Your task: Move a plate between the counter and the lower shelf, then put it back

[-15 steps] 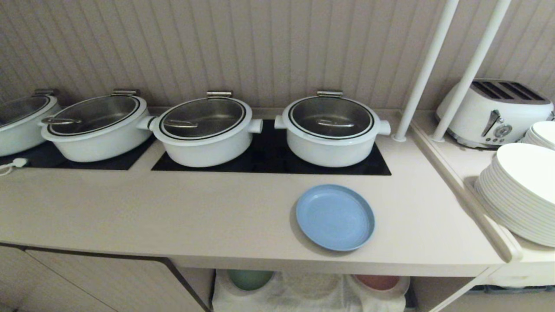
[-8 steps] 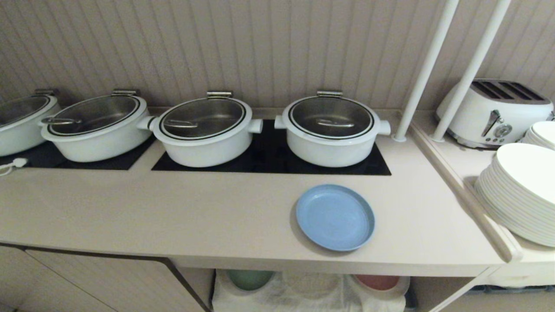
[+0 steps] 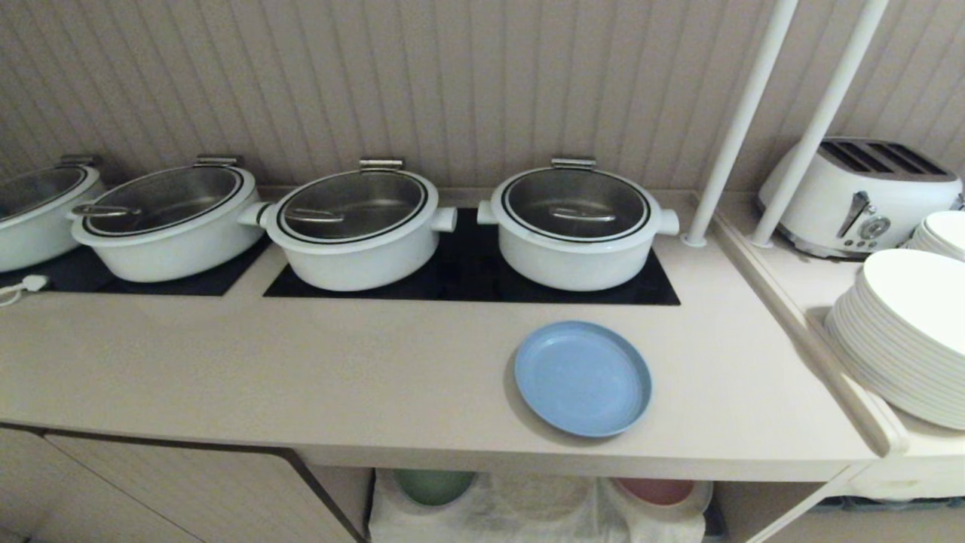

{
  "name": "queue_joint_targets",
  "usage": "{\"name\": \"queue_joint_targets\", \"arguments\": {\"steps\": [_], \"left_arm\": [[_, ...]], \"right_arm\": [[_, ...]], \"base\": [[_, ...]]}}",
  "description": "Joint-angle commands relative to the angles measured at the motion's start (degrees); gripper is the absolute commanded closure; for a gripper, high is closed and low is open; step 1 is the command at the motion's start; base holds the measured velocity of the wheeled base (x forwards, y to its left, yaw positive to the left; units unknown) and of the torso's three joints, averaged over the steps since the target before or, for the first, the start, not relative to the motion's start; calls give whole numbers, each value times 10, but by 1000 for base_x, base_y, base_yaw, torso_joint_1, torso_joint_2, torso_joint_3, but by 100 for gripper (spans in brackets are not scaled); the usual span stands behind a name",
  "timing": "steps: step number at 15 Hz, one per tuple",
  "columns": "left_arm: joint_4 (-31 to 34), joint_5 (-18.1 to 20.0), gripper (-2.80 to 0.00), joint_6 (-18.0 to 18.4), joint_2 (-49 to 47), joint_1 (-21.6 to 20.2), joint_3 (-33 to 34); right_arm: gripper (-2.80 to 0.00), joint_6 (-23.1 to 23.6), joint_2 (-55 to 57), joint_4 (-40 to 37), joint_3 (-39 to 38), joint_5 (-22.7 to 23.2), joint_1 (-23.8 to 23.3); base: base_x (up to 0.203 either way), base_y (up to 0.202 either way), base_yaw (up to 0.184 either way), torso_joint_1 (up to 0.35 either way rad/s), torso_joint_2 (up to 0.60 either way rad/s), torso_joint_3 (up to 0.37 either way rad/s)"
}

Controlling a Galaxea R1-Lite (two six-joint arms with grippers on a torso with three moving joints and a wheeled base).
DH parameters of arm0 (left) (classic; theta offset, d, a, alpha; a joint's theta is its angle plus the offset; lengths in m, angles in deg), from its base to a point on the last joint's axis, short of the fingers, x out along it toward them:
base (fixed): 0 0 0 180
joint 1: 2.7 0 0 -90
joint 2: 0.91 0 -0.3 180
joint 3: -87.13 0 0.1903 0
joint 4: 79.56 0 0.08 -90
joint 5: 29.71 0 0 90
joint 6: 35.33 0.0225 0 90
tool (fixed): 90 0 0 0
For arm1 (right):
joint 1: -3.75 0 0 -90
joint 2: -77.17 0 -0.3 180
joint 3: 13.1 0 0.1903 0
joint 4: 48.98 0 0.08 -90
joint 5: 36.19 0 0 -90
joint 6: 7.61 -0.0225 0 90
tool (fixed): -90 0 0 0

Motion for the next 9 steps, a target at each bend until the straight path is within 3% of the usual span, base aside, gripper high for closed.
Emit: {"name": "queue_joint_targets", "arguments": {"steps": [1, 9], "left_arm": [[0, 0, 0, 0, 0, 0, 0], [0, 0, 0, 0, 0, 0, 0]], "right_arm": [[0, 0, 1, 0, 0, 0, -1], [0, 0, 1, 0, 0, 0, 0]], "base": [[0, 0, 0, 0, 0, 0], [0, 0, 0, 0, 0, 0]]}}
